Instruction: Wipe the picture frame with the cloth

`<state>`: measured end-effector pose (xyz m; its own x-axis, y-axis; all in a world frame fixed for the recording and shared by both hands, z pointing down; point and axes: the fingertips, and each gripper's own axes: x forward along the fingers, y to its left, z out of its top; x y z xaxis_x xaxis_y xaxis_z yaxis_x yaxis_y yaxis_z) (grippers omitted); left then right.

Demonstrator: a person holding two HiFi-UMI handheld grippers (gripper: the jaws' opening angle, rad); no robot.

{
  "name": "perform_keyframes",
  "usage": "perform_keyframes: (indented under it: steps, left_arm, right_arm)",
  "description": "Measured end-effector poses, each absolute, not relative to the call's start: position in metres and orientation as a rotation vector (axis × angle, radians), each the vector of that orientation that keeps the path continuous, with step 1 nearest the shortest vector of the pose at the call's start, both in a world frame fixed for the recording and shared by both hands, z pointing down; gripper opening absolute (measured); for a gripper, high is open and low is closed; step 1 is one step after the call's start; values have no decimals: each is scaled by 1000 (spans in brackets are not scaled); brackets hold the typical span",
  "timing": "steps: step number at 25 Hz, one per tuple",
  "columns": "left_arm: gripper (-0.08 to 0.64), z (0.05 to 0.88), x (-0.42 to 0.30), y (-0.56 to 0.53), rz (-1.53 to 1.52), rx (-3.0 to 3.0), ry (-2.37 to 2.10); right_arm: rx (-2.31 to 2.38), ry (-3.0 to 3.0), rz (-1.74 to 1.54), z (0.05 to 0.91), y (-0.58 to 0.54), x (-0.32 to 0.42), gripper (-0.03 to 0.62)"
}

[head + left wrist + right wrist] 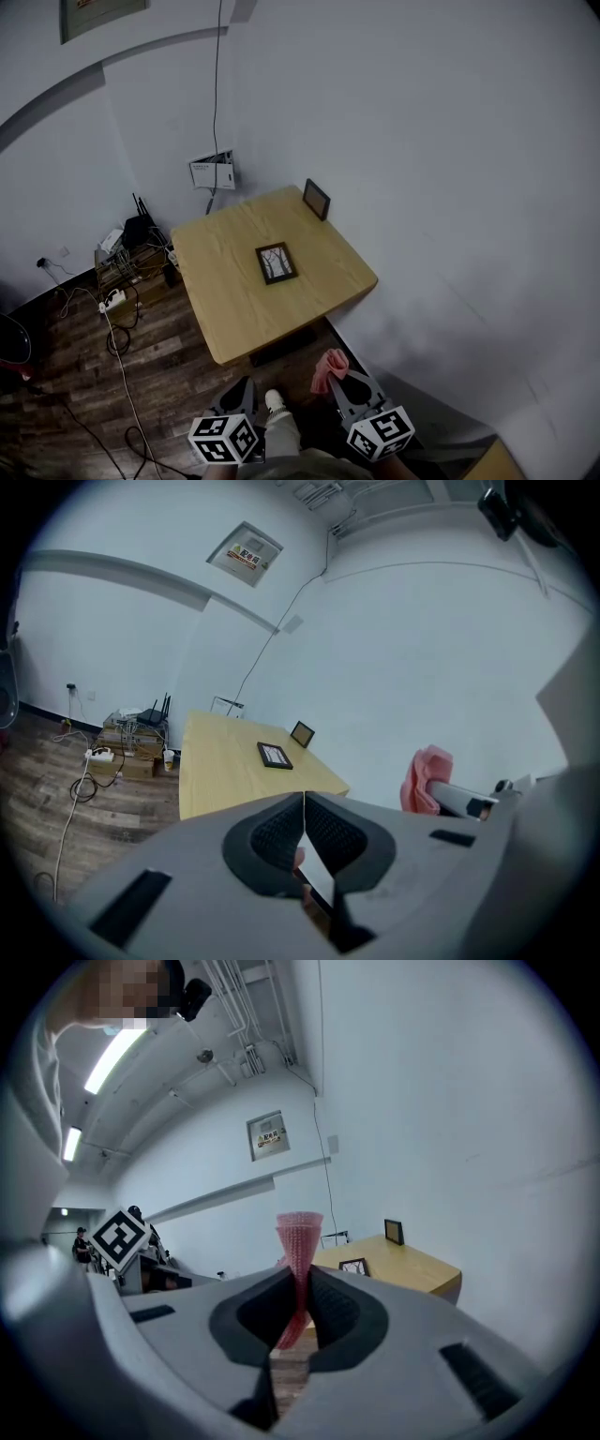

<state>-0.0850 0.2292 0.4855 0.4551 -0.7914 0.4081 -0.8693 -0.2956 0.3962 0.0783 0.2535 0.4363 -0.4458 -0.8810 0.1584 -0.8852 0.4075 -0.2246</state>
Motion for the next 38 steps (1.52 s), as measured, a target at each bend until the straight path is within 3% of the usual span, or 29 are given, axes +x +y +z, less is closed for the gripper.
perform_keyframes:
  steps: [38]
  left_arm:
    - [5,545,-55,-62,326,2077,-1213]
  right_arm:
    - [1497,-2569,453,462,-68,52,18]
